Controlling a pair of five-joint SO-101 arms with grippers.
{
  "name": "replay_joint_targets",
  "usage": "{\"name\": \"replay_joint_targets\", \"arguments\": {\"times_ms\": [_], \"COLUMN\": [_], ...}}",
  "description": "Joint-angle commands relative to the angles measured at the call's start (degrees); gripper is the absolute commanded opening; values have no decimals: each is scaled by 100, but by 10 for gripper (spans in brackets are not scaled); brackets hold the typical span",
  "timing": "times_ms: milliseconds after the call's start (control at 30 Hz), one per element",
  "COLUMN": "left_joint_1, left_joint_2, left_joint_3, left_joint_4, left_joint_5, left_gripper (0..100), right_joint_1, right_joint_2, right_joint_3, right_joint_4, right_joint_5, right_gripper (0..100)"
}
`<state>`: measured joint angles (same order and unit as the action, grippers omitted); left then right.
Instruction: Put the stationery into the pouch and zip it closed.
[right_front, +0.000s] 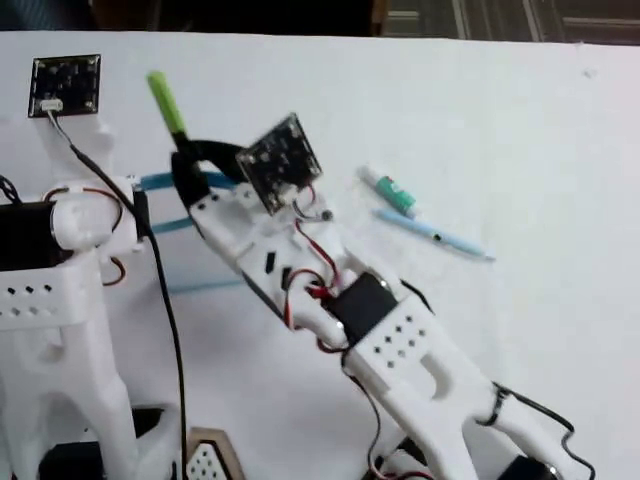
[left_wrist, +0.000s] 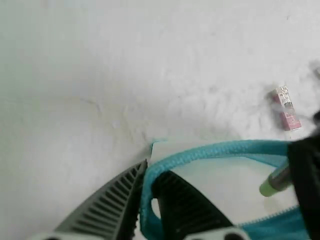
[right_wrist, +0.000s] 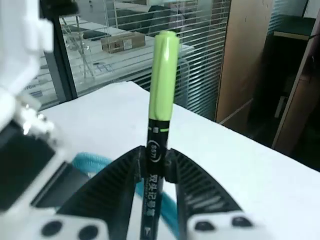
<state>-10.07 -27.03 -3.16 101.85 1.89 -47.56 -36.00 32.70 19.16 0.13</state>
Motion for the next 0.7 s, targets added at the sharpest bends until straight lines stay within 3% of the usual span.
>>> {"name": "replay_joint_targets", "arguments": {"times_ms": [0,67,400,500,667], "left_joint_1": [-48,-48,-48,-48,-48], "left_joint_2": [75,75,101,84,75], "left_joint_3": [-62,-62,-62,-62,-62], "left_joint_4": [9,9,0,0,9], "left_joint_5": [18,18,18,18,18], "left_gripper": [23,23,23,23,23], "right_joint_1": [-31,-57,-22,479,1965], "right_joint_2": [-576,-769,-1297,-1305,-866], "right_joint_3": [202,378,-114,-976,-1943], "right_joint_4": [40,145,673,1218,2396], "right_joint_5": [62,62,18,18,18], "right_gripper": [149,190,193,193,192]}}
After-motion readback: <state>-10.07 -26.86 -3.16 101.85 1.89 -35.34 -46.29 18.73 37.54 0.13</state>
